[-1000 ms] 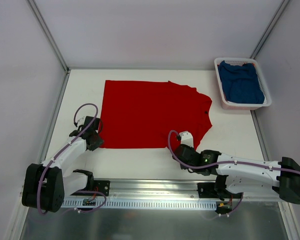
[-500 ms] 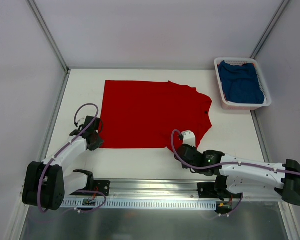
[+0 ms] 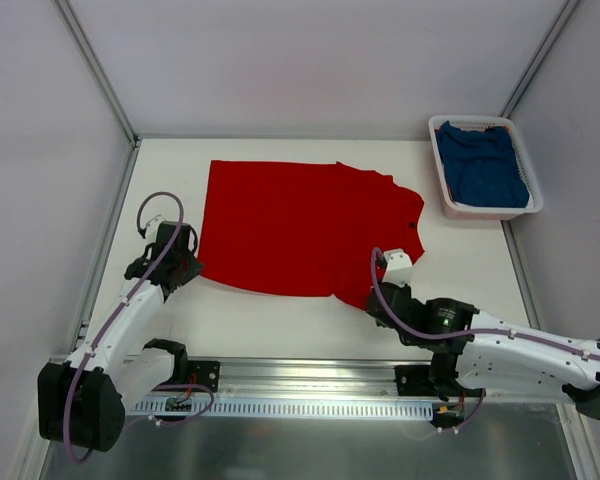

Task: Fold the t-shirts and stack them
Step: Grap the side of the flattened tshirt closest away from the robot with both arms

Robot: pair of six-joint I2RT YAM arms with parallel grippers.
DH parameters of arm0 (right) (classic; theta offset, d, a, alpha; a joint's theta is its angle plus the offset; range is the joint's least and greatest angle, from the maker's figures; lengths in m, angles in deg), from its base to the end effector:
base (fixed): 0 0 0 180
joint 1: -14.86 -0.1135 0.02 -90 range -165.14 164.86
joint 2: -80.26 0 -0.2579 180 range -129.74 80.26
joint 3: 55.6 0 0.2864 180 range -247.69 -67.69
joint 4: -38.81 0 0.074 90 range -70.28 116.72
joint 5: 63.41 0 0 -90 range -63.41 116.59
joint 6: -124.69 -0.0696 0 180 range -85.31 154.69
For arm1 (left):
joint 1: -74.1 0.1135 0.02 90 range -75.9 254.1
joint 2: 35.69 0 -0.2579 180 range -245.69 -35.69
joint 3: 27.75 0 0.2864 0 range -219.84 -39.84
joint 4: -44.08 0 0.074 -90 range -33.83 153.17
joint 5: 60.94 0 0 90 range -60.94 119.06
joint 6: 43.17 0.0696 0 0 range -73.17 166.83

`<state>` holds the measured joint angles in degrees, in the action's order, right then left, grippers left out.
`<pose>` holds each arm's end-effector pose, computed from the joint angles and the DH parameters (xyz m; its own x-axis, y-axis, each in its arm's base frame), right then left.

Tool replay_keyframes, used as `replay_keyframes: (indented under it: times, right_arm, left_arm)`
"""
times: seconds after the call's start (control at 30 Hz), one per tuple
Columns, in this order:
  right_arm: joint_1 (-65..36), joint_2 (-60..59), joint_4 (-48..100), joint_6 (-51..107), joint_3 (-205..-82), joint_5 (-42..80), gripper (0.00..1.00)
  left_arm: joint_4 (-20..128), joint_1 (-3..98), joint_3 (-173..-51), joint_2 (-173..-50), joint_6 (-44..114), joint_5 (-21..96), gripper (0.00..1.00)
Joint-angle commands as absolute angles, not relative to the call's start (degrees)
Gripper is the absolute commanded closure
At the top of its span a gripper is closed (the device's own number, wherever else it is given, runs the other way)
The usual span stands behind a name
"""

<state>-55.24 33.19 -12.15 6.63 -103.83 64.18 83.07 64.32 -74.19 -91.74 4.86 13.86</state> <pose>0.1128 0.1868 0.2095 -0.5169 -0.3327 -0.7888 -0.4169 0.9026 -0.1075 0.2511 -0.0248 0.1737 -0.5450 -0.5609 -0.6232 -0.4995 0.8142 -0.2960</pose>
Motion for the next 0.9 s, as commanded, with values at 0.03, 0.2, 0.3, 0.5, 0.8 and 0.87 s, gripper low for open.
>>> replay_keyframes:
  times: [0.03,0.2,0.3,0.5,0.8,0.87]
  right_arm:
    - [-55.19,36.04,-17.13,6.39,-107.32,70.09,1.00]
    - [-54.57,38.77,-20.56,5.60,-109.17,74.75,1.00]
    - [-52.99,40.44,-22.15,6.47,-110.49,76.95,1.00]
    - [-45.35,40.62,-22.15,9.99,-112.16,76.25,1.00]
    - [-33.49,39.66,-18.82,17.02,-112.87,71.95,1.00]
    - [-31.11,38.60,-17.85,18.51,-112.87,70.98,1.00]
  left_arm:
    - [86.40,64.08,-77.72,-88.86,6.40,12.28,1.00]
    - [87.11,64.00,-79.03,-87.63,6.14,11.66,1.00]
    - [87.29,64.08,-79.74,-87.37,6.14,11.05,1.00]
    - [87.29,64.17,-80.97,-87.63,5.61,9.73,1.00]
    - [86.59,66.02,-82.73,-89.74,5.61,9.02,1.00]
    - [86.15,66.10,-83.08,-90.53,5.61,8.94,1.00]
